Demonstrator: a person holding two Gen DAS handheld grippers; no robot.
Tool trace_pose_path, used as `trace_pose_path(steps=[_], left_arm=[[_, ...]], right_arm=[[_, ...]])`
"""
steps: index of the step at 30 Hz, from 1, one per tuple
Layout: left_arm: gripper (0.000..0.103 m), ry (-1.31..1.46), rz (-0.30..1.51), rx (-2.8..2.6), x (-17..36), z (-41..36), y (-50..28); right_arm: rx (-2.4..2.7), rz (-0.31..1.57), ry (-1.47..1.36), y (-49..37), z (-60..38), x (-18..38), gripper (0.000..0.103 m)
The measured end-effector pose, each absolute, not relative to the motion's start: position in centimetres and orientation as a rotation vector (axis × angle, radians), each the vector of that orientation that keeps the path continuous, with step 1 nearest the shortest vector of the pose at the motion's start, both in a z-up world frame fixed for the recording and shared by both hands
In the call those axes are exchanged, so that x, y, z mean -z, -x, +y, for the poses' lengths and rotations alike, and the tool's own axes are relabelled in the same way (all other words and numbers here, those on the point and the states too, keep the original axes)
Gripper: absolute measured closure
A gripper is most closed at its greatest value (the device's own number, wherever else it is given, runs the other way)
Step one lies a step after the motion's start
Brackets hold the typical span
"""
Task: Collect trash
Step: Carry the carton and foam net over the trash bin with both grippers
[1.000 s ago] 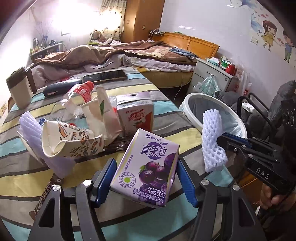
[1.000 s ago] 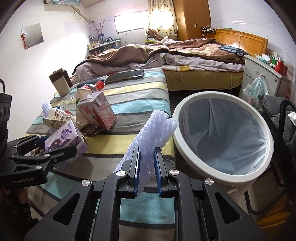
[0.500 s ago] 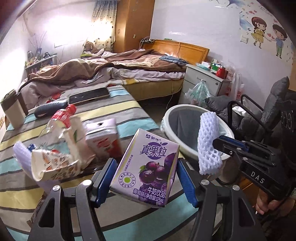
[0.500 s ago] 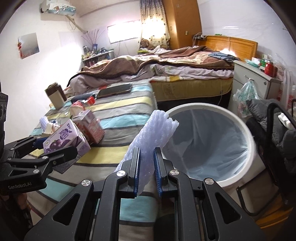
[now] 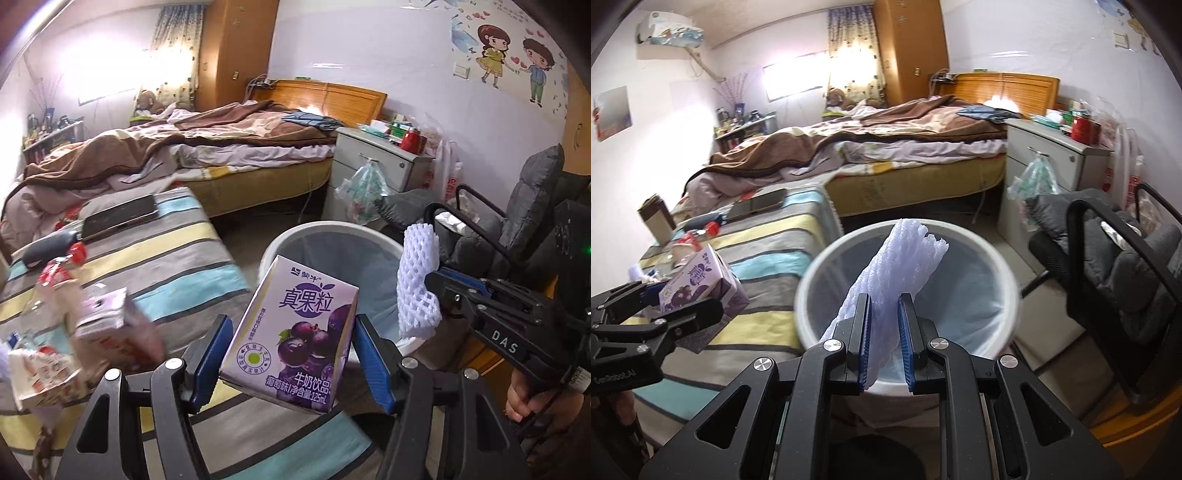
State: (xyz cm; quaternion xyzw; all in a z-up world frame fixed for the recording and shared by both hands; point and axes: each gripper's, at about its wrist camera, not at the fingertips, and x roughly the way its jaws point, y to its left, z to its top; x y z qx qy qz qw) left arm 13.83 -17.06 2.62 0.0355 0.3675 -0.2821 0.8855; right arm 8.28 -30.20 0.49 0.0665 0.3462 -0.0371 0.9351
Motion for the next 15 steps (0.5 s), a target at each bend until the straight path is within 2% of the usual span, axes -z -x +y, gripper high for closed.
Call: trace_pose_path(steps=[15], left_arm=[[0.036, -0.074, 0.828, 0.646, -0.2, -22.6, -16.5]], right_arm=[[0.133, 0.808, -0.120, -10.4, -33.6, 2.0, 0.086]])
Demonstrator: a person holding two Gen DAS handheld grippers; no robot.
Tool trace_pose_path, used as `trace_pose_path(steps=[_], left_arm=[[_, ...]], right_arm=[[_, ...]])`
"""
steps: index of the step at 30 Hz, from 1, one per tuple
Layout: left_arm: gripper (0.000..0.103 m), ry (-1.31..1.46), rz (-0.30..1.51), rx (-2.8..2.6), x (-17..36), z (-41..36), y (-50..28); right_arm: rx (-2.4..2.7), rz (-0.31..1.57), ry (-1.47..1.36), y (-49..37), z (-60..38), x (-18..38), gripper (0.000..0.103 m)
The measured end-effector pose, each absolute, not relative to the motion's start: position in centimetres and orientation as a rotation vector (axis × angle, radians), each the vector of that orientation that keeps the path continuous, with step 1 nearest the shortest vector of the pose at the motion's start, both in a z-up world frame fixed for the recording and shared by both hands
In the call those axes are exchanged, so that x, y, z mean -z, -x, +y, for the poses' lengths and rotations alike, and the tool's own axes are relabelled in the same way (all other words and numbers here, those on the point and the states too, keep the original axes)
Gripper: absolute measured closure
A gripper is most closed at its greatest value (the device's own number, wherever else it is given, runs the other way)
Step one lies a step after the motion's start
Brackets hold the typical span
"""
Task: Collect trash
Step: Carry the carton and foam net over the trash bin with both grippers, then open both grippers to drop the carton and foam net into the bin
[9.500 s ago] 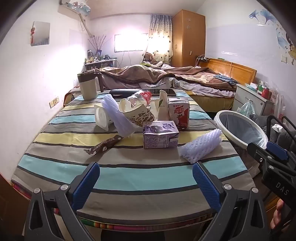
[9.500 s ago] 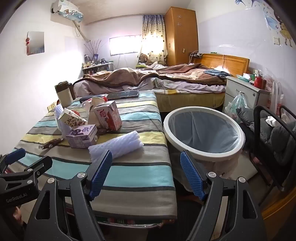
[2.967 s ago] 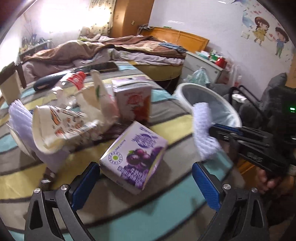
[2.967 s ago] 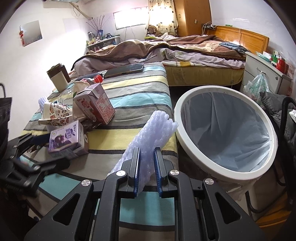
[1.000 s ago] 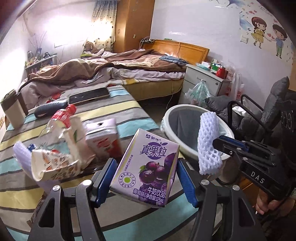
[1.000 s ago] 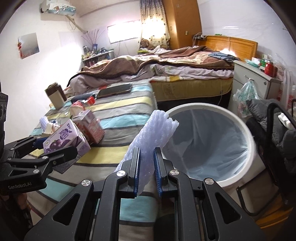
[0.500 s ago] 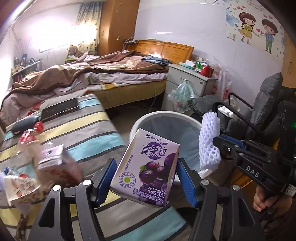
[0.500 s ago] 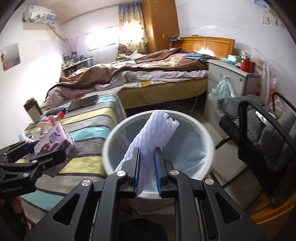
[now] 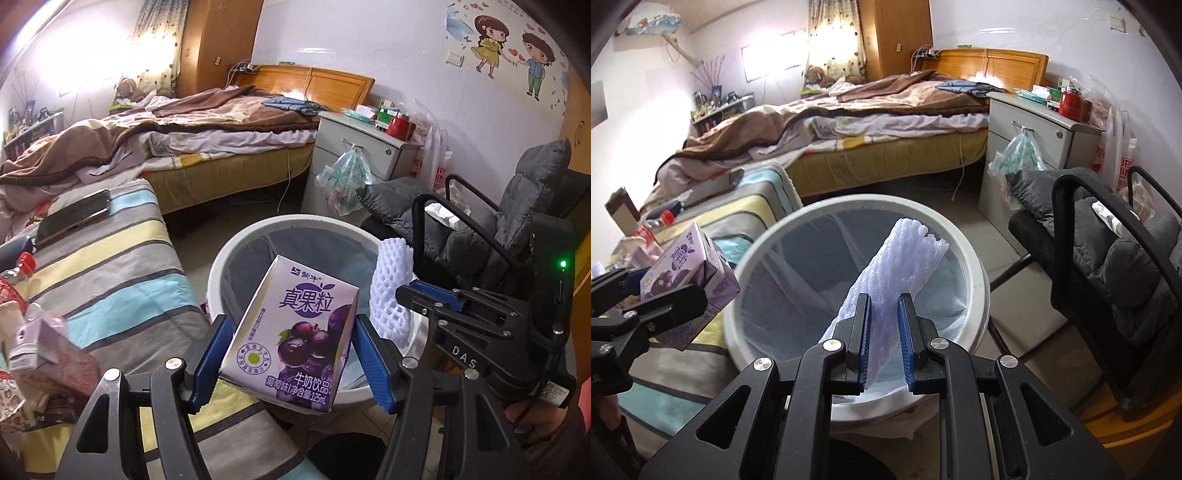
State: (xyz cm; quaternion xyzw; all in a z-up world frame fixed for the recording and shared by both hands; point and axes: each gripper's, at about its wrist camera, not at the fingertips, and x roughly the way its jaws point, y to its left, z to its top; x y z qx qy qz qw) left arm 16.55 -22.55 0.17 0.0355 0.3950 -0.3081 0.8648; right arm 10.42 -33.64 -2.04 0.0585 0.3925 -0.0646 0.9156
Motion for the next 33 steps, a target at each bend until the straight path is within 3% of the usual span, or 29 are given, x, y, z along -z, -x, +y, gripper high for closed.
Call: trace_pose_path(steps=[8, 11, 17, 33], left_arm=[[0.036, -0.075, 0.841, 0.648, 0.8, -23.5, -17.5], [0.028, -0.082, 0.827, 0.654, 0.8, -23.8, -17.4], [0.026, -0.086, 0.818, 0.638, 0.5, -23.5, -17.3], [0.026, -0.064, 0.767, 0.574, -2.1, -19.2, -14.5]], right_arm=[[0.136, 0.845, -0.115, -11.0, -34.6, 3.1, 0.083], [0.145, 0.850, -0.120, -11.1, -35.0, 3.2, 0.081], [0.145, 0.841, -0.121, -10.5, -35.0, 3.1, 0.063], [0.132, 0.769, -0.154, -9.4, -33.1, 1.5, 0.063]])
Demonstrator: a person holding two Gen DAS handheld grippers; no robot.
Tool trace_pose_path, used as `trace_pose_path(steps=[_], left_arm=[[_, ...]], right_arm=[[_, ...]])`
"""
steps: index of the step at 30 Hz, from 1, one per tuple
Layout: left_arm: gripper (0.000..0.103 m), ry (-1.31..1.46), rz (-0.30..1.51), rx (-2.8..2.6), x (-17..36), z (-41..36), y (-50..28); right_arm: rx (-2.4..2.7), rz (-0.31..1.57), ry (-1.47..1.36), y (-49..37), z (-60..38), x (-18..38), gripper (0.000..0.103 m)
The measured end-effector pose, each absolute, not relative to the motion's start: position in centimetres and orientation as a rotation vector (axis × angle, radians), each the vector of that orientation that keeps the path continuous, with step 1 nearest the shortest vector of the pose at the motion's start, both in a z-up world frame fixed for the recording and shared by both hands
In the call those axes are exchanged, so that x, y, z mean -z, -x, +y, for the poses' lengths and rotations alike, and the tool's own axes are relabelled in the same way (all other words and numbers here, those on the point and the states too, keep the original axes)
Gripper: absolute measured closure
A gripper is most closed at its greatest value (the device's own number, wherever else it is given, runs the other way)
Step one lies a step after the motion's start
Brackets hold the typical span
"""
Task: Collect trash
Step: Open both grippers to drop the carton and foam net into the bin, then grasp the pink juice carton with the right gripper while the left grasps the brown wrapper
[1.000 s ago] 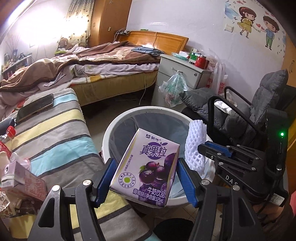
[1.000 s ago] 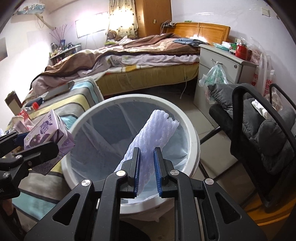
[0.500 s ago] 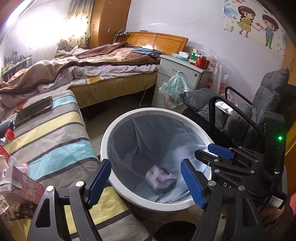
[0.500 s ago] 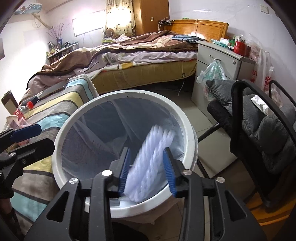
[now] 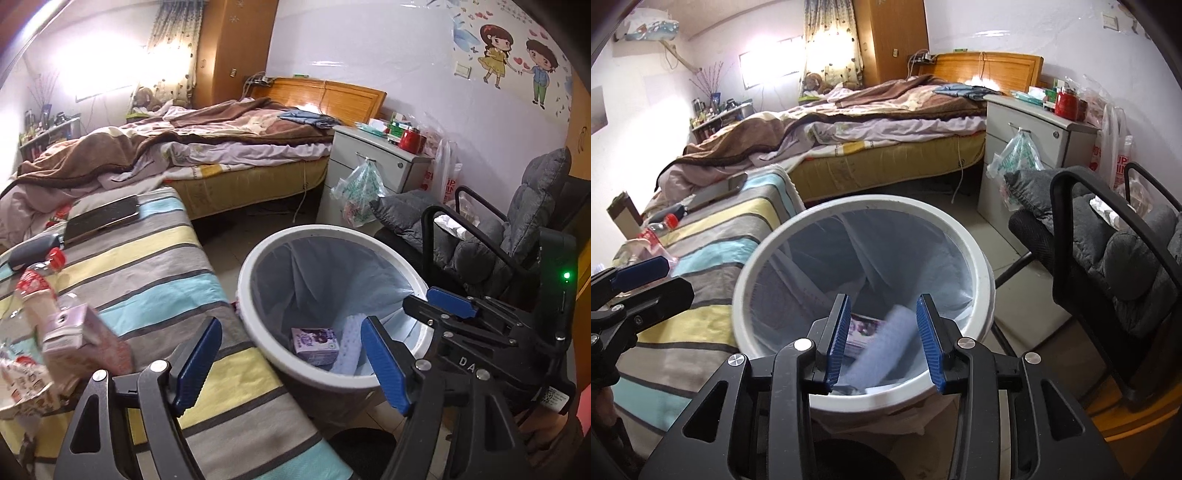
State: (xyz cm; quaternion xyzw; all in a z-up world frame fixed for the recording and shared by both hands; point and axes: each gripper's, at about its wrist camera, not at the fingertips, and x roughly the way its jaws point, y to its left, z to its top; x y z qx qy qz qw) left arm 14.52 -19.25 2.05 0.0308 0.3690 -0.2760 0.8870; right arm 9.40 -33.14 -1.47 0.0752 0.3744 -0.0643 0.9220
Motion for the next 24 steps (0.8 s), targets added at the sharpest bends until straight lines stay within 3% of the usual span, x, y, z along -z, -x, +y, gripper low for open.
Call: trace_pose_path(steps=[24], left_arm=[[0.026, 0.019, 0.722, 0.256, -1.5, -2.7, -9.4]], right_arm=[[-0.081, 0.715, -0.110, -8.9, -24.2, 0.9, 0.063]])
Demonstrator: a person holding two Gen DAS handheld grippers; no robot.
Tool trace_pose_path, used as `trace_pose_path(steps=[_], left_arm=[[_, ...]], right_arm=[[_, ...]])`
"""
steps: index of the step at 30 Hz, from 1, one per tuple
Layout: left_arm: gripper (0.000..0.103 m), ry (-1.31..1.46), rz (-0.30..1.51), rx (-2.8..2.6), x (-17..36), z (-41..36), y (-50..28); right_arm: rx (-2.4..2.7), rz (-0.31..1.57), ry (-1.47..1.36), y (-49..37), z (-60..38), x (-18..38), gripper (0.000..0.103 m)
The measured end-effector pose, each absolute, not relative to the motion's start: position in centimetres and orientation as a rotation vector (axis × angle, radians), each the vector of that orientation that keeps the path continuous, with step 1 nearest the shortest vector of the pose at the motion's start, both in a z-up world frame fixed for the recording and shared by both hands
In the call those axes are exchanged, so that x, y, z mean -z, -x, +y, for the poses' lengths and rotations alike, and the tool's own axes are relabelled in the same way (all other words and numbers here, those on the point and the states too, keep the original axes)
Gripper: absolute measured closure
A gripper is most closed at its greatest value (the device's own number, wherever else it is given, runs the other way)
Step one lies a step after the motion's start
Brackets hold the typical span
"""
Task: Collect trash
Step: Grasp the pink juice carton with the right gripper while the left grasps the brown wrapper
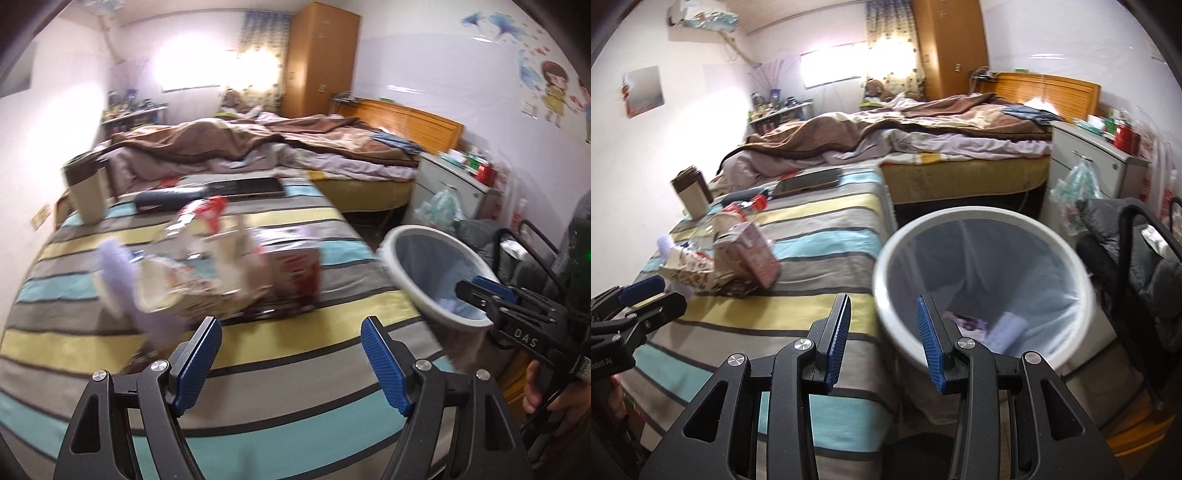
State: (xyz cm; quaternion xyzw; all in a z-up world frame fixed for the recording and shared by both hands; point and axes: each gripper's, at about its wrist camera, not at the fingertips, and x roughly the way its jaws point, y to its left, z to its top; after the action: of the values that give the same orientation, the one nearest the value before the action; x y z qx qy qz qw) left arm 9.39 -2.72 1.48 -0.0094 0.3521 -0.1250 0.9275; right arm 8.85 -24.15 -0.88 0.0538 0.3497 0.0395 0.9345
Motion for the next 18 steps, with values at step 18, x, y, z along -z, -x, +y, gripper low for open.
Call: trace_pose_path(steps=[18], left_arm=[[0.026, 0.106, 0.789, 0.069, 1.9, 8.8, -10.0]], right_arm=[[-0.313, 0.750, -0.072, -12.2, -17.2, 2.0, 0.045]])
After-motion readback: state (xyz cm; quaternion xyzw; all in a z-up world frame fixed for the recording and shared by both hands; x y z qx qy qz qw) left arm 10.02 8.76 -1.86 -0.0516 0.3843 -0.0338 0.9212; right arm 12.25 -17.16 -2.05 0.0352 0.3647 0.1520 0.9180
